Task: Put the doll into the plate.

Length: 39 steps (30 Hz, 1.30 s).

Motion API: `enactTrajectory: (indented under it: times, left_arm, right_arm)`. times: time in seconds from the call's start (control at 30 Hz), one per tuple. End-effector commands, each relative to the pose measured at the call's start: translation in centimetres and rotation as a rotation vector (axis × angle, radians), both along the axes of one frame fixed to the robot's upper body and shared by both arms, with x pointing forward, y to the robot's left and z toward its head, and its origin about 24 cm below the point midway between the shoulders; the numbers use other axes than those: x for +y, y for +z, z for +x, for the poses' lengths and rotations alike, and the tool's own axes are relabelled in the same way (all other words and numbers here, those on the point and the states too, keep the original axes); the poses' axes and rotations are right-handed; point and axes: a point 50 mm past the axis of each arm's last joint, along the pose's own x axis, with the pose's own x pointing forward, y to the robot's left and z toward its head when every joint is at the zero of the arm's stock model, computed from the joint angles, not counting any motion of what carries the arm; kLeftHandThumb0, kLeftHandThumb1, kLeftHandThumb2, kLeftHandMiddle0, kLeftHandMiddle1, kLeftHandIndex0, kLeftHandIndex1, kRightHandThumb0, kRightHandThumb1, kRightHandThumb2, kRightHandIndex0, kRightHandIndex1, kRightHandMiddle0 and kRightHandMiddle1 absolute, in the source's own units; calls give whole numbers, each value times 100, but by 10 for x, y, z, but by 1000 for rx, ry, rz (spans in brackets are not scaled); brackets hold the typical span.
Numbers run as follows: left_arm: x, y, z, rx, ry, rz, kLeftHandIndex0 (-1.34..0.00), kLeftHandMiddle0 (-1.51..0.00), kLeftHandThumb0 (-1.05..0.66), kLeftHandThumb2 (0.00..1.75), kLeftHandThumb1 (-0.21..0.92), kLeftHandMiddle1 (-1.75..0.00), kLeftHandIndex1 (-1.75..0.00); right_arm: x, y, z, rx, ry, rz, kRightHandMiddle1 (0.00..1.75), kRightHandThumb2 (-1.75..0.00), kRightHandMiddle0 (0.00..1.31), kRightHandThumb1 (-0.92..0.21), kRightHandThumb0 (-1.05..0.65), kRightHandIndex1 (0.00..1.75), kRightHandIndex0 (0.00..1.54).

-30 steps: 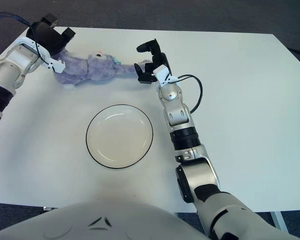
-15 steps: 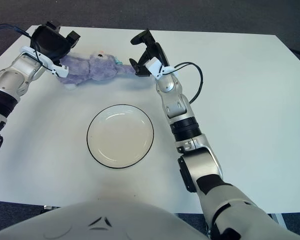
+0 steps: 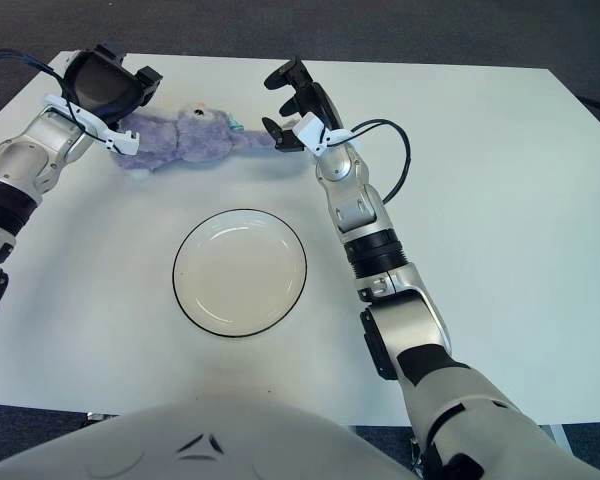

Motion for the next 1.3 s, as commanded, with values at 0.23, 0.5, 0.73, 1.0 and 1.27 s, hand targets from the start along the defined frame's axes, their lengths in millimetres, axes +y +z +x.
enactTrajectory:
  times: [0.23, 0.5, 0.73, 1.0, 1.27]
  left_arm:
    - [1, -4, 1, 20, -3, -4, -70, -70, 0, 162, 4, -173, -175]
    - [1, -5, 1, 40, 6, -14, -77, -88, 0, 150, 3, -130, -175]
    - [1, -5, 2, 51, 28, 20, -75, -86, 0, 147, 6, -130, -175]
    - [2, -7, 2, 33, 13, 36, -73, -86, 0, 149, 5, -135, -175]
    - [0, -7, 1, 6, -28, 37, -76, -90, 0, 152, 1, -132, -175]
  right_arm:
    - [0, 10, 5, -36, 8, -40, 133, -91, 0, -55, -59, 119, 18]
    - [1, 10, 6, -44, 10, -51, 130, -86, 0, -59, -62, 119, 19]
    - [2, 10, 6, -71, 14, -73, 133, -85, 0, -60, -62, 120, 21]
    - [3, 9, 6, -59, 18, -81, 133, -85, 0, -60, -61, 120, 21]
    - [4, 10, 7, -53, 20, -80, 134, -86, 1, -59, -61, 119, 23]
